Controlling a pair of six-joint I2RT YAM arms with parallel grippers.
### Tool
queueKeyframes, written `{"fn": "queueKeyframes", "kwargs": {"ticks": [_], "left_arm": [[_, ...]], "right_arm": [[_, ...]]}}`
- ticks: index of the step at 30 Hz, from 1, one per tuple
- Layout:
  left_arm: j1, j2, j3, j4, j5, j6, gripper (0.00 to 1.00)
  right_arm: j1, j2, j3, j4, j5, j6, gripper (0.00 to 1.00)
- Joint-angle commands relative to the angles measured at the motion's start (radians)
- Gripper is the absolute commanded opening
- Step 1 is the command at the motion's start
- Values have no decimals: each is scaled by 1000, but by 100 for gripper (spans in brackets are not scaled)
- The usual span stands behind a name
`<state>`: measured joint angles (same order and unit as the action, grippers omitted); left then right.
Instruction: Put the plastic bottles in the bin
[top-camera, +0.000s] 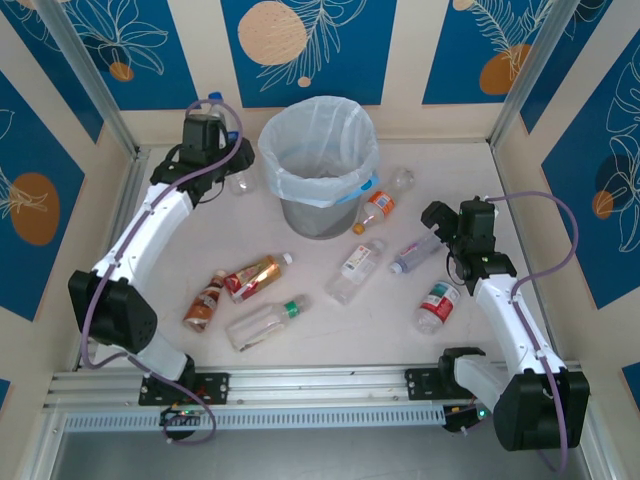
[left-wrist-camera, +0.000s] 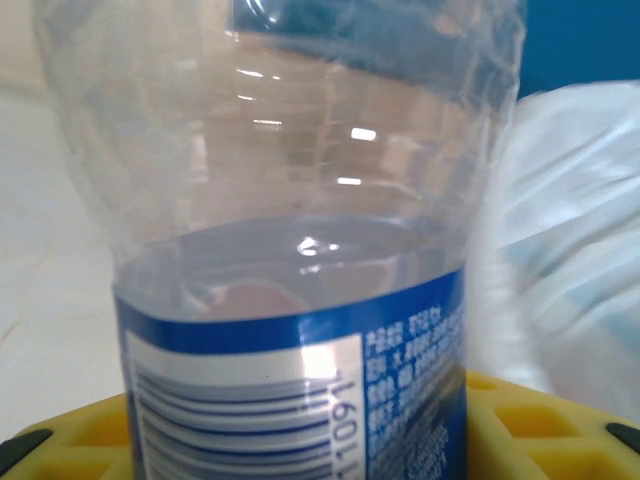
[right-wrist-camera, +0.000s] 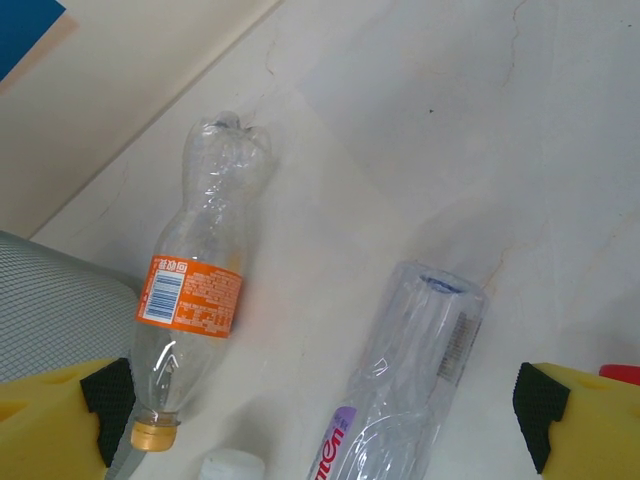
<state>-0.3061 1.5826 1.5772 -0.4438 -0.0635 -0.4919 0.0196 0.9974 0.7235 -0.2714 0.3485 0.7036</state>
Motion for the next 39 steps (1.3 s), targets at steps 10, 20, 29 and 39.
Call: {"fn": "queueKeyframes", "kwargs": {"ticks": [10, 20, 29, 39], "left_arm": [[-96, 14, 108, 326, 112, 172, 54], [-195, 270, 360, 242, 216, 350, 54], [-209, 454, 511, 135, 236, 391, 54], [-221, 536, 522, 45, 204, 443, 54]], "right_arm": [[2, -22, 55, -30, -49, -5, 99], [6, -71, 40, -40, -98, -66, 100], [9, -113, 30, -81, -82, -87, 100], [9, -120, 21, -72, -78, -85, 100]]}}
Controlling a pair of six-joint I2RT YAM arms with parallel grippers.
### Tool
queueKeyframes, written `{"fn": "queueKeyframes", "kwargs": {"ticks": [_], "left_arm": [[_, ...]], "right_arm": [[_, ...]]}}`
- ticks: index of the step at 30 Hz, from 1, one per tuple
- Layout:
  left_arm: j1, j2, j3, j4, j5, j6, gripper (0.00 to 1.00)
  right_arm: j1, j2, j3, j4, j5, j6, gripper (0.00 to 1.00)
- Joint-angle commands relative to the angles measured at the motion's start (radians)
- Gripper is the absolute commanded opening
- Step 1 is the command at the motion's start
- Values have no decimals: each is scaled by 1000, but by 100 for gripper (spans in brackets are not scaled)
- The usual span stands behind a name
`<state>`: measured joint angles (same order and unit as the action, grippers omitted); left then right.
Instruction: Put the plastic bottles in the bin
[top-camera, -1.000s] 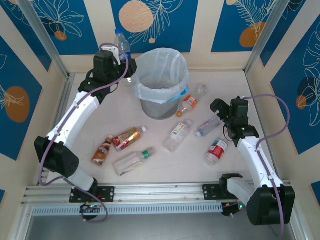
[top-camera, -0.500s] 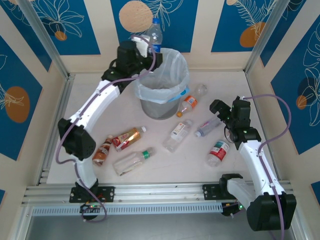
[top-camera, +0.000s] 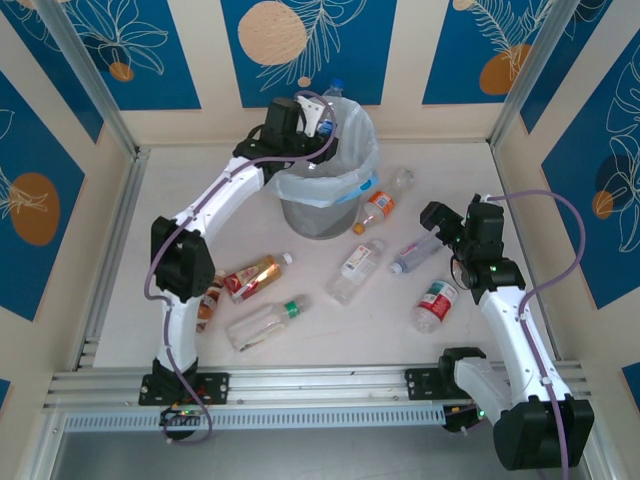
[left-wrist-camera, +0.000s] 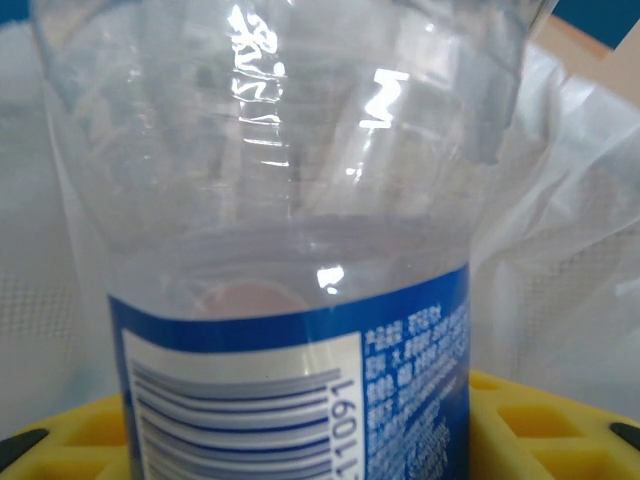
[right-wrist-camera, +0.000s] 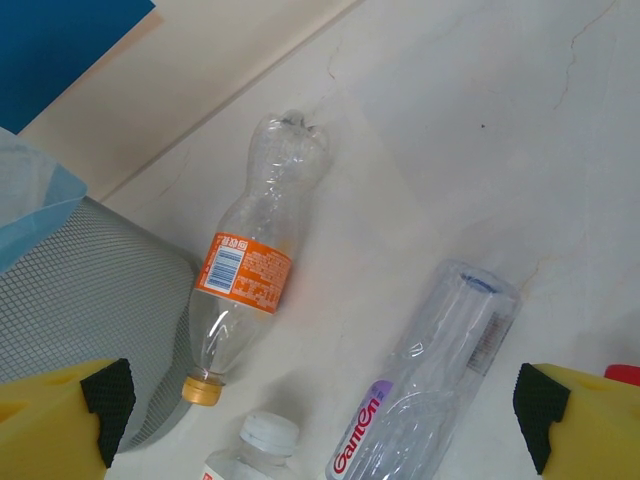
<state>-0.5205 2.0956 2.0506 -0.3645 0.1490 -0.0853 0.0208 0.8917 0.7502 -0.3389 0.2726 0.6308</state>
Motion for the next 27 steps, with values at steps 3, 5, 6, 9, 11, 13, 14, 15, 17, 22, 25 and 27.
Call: {"fn": "queueKeyframes", "kwargs": {"ticks": [3, 5, 6, 9, 11, 13, 14, 15, 17, 22, 25, 27], "left_arm": [[-12, 42, 50, -50, -15, 38, 56], [-16, 57, 55, -64, -9, 43, 56], [-18, 64, 60, -68, -11, 53, 57], [-28, 93, 80, -95, -36, 91, 58], [-33, 111, 104, -124, -51, 106, 61], [-34, 117, 117, -138, -59, 110, 66], [-33, 117, 115, -141, -60, 110, 69], [-35, 115, 115, -140, -61, 110, 71], [-35, 112, 115, -145, -66, 110, 74], [-35, 101, 111, -156, -66, 102, 79], [-34, 94, 105, -153, -62, 93, 80], [-34, 90, 105, -149, -59, 91, 81]], "right_arm": [[8, -12, -6, -3, -1, -11, 99], [8, -11, -5, -3, 5, -12, 99], [8, -11, -6, -3, 8, -14, 100], [8, -8, -8, -6, 17, -13, 100], [8, -9, -6, -12, 18, -12, 100], [9, -10, -7, -17, 20, -14, 99], [9, -10, -8, -20, 24, -13, 99], [10, -11, -7, -22, 26, -13, 99], [9, -11, -7, -26, 33, -10, 99], [10, -13, -6, -35, 42, -6, 100], [10, -12, -7, -37, 47, -5, 100], [10, -12, -8, -39, 51, -5, 100]]}}
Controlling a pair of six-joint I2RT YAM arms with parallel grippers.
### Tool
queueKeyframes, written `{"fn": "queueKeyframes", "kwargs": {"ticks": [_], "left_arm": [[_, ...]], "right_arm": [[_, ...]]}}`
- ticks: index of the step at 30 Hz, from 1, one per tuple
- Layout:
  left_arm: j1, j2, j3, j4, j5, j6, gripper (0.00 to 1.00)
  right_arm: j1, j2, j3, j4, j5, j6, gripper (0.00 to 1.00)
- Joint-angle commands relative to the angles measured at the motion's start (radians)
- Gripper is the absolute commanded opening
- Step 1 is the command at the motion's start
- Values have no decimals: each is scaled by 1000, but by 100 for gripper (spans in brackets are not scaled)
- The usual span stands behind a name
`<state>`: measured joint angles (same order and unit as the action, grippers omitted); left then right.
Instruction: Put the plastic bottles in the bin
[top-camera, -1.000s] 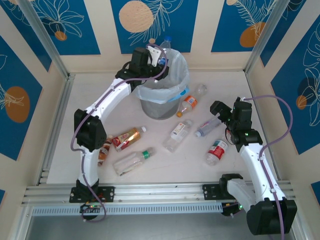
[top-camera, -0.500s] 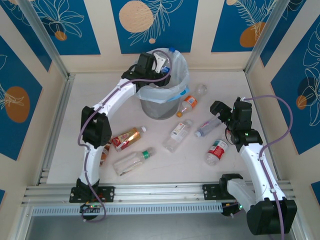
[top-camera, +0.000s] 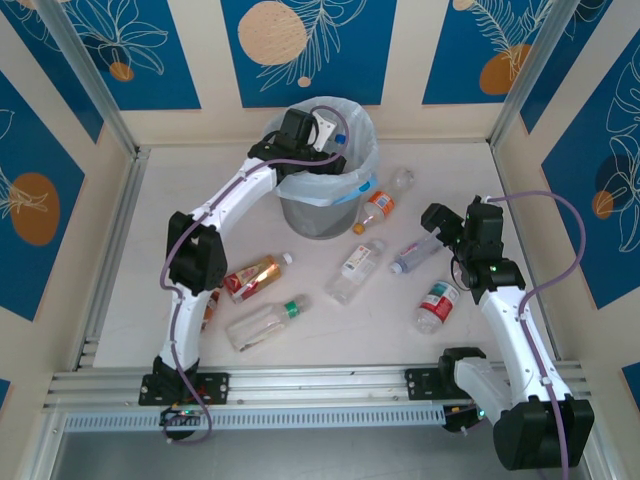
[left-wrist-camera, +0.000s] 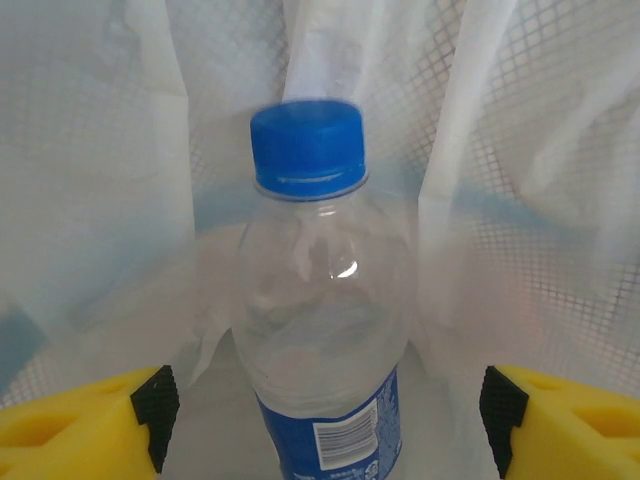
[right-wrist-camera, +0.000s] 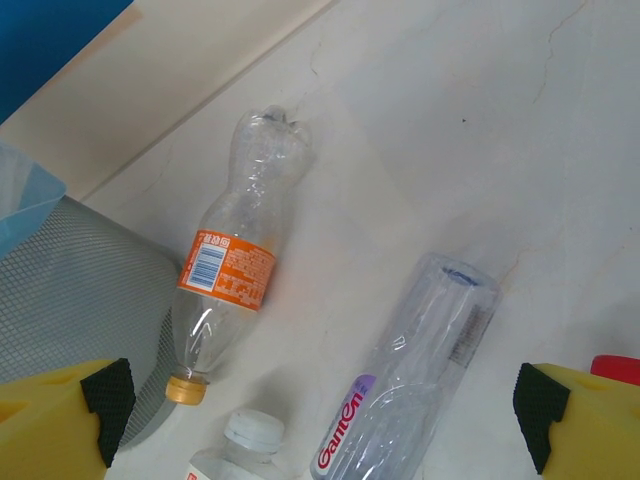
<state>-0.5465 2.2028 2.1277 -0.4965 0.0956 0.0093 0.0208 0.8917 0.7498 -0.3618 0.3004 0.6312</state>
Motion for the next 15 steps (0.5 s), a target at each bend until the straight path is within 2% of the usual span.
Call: {"fn": "queueKeyframes", "kwargs": {"ticks": [1, 11, 13, 14, 15], "left_arm": [[-9, -19, 28, -16, -5, -6, 81], [-8, -75, 34, -12, 60, -42, 85], [-9, -98, 35, -7, 103, -50, 89], [-7, -110, 34, -3, 125, -56, 98], [-8, -121, 34, 0, 135, -63, 99]], "right_arm": [[10, -12, -6, -18, 26, -5, 100], [10, -11, -4, -56, 47, -5, 100], [8, -14, -2, -78, 62, 12, 99], [7, -16, -3, -89, 69, 21, 99], [5, -19, -3, -97, 74, 26, 99]]}}
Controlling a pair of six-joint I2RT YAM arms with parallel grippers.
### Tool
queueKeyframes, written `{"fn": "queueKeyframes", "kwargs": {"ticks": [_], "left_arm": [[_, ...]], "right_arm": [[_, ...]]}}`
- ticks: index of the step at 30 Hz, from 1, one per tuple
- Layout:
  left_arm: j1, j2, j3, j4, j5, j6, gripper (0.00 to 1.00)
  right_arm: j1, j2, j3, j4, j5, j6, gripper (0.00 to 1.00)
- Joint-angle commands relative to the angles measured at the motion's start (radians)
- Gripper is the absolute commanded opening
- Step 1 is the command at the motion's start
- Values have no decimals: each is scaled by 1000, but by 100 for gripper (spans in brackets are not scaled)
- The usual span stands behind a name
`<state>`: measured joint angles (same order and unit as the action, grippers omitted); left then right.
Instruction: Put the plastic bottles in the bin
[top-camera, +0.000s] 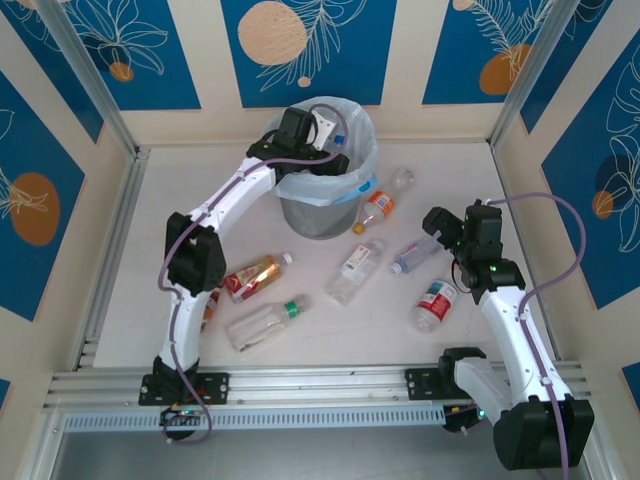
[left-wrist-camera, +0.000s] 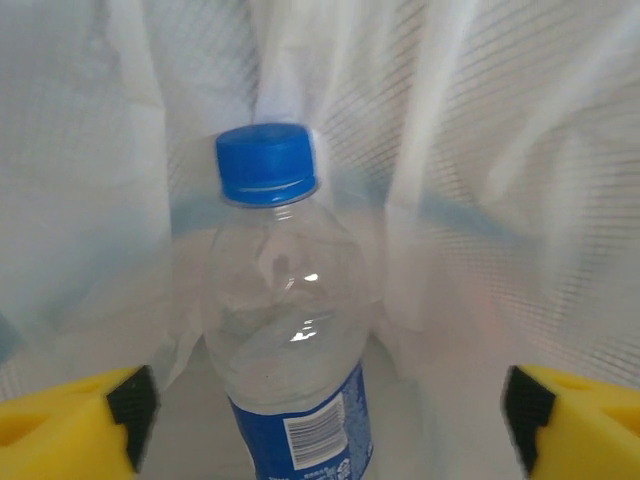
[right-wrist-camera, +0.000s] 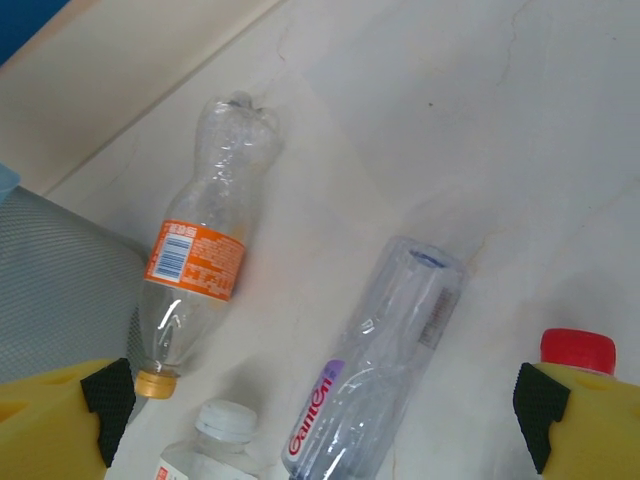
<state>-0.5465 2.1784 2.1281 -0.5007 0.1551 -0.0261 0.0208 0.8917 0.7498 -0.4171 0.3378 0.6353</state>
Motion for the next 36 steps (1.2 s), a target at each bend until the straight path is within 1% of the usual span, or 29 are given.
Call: {"fn": "queueKeyframes", "kwargs": {"ticks": [1, 6, 9, 11, 13, 14, 17, 21, 23, 25, 28, 32, 34, 36], "left_arm": [[-9, -108, 33, 10, 79, -36, 99], [-7, -158, 29, 33, 63, -62, 99], [-3, -198, -11, 93, 34, -115, 99], [2, -234, -54, 140, 34, -142, 99], [1, -281, -113, 195, 57, -141, 99], [1, -304, -143, 221, 60, -143, 99], [1, -396, -256, 289, 62, -164, 99], [1, -553, -452, 385, 53, -205, 99], [1, -625, -531, 391, 1, -211, 99], [3, -691, -603, 367, -73, -216, 99], [2, -772, -686, 331, -131, -210, 99], [4, -882, -822, 343, -196, -229, 99], [5, -933, -876, 325, -276, -270, 99], [5, -978, -922, 289, -368, -329, 99]], "right_arm": [[4, -23, -6, -45, 41, 28, 99], [-7, -50, -39, -42, 83, 62, 99], [-13, -79, -68, -15, 70, 64, 99], [-19, -97, -86, -9, 74, 66, 99], [-36, -113, -91, -24, 48, 25, 100], [-41, -119, -91, -38, 56, 38, 99], [-79, -125, -98, -59, 14, 26, 100], [-139, -114, -91, -131, -8, 30, 100], [-184, -105, -76, -182, -39, 21, 100], [-230, -95, -59, -234, -92, 8, 99], [-269, -86, -44, -290, -118, 10, 100], [-276, -64, -29, -358, -106, 13, 99], [-275, -45, -35, -372, -118, 20, 99], [-270, -16, -36, -367, -175, 20, 100]]}}
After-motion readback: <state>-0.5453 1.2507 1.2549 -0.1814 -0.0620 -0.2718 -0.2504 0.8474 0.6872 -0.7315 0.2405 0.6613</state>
